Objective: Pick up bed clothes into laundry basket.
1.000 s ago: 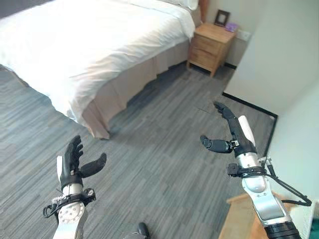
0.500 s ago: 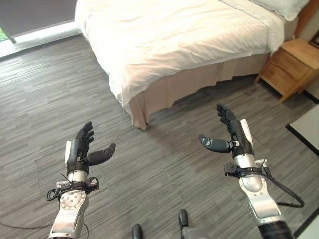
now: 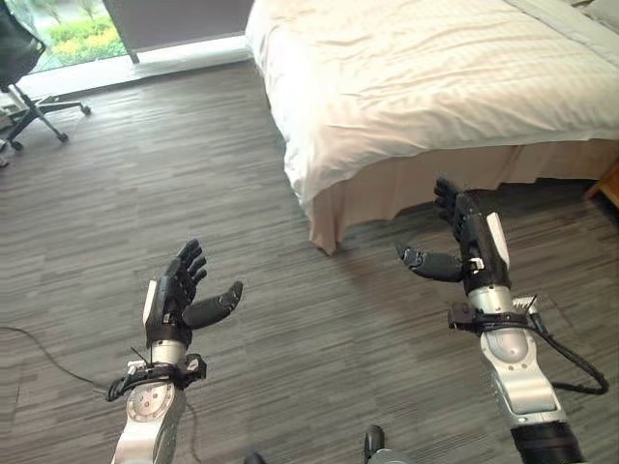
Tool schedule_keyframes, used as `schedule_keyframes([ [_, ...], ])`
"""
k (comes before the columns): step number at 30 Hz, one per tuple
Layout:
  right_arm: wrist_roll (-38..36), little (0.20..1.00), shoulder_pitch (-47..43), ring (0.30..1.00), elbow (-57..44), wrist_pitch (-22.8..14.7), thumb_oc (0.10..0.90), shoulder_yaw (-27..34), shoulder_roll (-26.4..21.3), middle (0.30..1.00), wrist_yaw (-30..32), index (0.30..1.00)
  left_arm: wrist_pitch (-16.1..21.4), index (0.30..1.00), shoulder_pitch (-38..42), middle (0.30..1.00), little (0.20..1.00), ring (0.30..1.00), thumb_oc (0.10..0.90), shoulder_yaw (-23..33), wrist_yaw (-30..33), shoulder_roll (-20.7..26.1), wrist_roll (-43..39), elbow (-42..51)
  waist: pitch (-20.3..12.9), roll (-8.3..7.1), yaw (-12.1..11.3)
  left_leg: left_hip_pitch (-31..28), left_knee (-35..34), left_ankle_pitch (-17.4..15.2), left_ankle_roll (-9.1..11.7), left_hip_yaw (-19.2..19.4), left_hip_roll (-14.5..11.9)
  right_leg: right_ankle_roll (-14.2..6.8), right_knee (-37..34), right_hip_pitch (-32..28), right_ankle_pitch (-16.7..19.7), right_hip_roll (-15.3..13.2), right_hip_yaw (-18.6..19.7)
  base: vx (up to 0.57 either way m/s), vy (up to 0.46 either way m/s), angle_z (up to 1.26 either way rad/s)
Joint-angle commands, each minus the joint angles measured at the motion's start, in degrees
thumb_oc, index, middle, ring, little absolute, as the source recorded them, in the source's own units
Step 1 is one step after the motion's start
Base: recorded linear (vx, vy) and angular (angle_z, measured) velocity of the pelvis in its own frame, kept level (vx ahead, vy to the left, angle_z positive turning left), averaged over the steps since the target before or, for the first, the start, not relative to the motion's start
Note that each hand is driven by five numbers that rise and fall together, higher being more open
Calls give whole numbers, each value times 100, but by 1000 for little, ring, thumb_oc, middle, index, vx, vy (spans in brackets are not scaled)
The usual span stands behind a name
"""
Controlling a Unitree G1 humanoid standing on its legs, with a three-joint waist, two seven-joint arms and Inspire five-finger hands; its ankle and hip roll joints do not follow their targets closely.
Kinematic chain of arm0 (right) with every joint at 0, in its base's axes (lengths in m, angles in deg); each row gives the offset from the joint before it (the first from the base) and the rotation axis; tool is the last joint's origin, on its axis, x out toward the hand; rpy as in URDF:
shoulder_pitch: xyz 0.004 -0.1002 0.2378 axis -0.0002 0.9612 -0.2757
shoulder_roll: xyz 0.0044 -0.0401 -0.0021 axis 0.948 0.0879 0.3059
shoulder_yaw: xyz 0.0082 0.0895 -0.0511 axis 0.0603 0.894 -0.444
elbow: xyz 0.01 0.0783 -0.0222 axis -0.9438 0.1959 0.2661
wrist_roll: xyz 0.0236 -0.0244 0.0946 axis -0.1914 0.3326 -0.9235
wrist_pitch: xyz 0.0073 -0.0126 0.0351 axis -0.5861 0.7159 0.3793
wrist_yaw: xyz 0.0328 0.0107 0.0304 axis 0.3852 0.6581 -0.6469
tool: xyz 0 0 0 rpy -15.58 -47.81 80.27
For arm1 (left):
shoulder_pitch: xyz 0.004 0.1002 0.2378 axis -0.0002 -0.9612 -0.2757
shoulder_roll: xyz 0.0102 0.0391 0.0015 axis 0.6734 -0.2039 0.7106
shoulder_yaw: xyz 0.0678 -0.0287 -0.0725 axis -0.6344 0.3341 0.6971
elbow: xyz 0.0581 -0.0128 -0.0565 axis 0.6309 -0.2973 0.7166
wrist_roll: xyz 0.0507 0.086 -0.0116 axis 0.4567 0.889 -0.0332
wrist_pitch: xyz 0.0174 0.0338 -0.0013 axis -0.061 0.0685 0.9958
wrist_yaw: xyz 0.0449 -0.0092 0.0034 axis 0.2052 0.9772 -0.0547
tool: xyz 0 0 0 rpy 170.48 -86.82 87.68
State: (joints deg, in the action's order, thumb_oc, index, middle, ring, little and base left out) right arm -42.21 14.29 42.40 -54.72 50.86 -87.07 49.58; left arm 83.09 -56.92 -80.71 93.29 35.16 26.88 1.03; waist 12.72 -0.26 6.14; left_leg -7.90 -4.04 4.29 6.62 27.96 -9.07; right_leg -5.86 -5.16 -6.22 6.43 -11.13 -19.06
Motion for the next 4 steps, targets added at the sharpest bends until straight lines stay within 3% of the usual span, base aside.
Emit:
schedule_keyframes([
  [1,-56,900,-558,900,-383,-537,800,117,81,900,23,900,513,900,197,900,900,900,800,321,-95,373,280,946,-627,-211,-26,-164,101,-310,61,-61,-463,-254,145,50,-437,-199,-22,10,40,15],
  [4,-14,900,-571,900,-364,-529,800,76,136,900,37,900,523,900,216,900,900,900,800,321,-58,394,389,1036,-627,-245,-29,-191,25,-303,54,-71,-448,-283,157,75,-399,-237,-15,12,31,3],
])
